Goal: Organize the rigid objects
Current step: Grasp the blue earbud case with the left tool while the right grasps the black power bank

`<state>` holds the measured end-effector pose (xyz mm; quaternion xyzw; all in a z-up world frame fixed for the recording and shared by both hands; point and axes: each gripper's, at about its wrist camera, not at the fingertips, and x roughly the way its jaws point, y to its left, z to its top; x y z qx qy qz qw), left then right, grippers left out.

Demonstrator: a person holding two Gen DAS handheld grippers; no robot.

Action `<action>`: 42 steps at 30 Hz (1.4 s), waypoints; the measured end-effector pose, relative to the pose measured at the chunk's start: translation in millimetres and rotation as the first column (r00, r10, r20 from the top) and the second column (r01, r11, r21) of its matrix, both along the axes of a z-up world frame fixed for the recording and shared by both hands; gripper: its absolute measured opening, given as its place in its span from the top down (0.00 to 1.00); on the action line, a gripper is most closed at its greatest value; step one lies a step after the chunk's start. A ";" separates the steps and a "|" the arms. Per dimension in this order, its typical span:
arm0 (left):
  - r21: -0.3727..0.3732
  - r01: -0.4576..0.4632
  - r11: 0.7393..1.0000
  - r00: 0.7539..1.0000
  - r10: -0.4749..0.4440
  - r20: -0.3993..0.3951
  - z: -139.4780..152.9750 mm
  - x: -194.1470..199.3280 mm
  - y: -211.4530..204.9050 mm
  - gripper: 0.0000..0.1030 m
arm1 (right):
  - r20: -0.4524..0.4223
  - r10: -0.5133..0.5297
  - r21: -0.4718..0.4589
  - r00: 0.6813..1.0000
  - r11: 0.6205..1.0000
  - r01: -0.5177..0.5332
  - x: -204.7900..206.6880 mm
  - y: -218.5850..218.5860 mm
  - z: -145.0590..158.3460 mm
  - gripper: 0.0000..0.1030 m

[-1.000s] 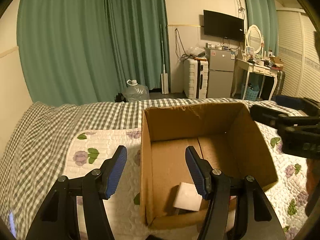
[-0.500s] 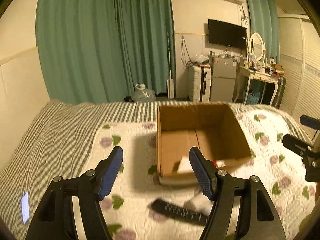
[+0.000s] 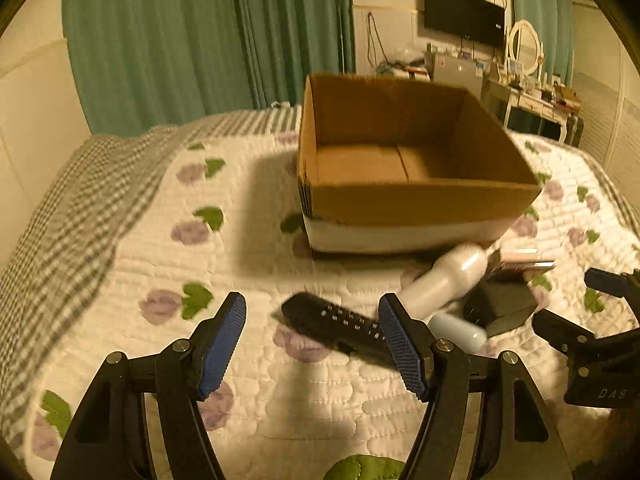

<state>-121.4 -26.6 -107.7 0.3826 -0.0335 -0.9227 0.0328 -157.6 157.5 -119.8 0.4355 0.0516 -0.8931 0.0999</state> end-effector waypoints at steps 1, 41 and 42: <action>0.001 0.000 1.000 1.000 0.000 0.004 -4.8 -1.5 -1.1 0.30 | 0.005 -0.001 -0.005 1.000 1.000 0.001 -2.8 -1.6 -1.5 0.01; -0.003 0.299 0.954 0.939 -0.294 0.180 -63.9 -22.5 111.6 0.46 | 0.014 -0.092 -0.154 0.996 0.984 0.093 -8.9 47.3 4.6 0.33; 0.006 0.299 0.954 0.938 -0.295 0.180 -63.1 -21.9 110.5 0.46 | 0.013 -0.091 -0.152 0.996 0.984 0.092 -8.9 47.6 4.8 0.33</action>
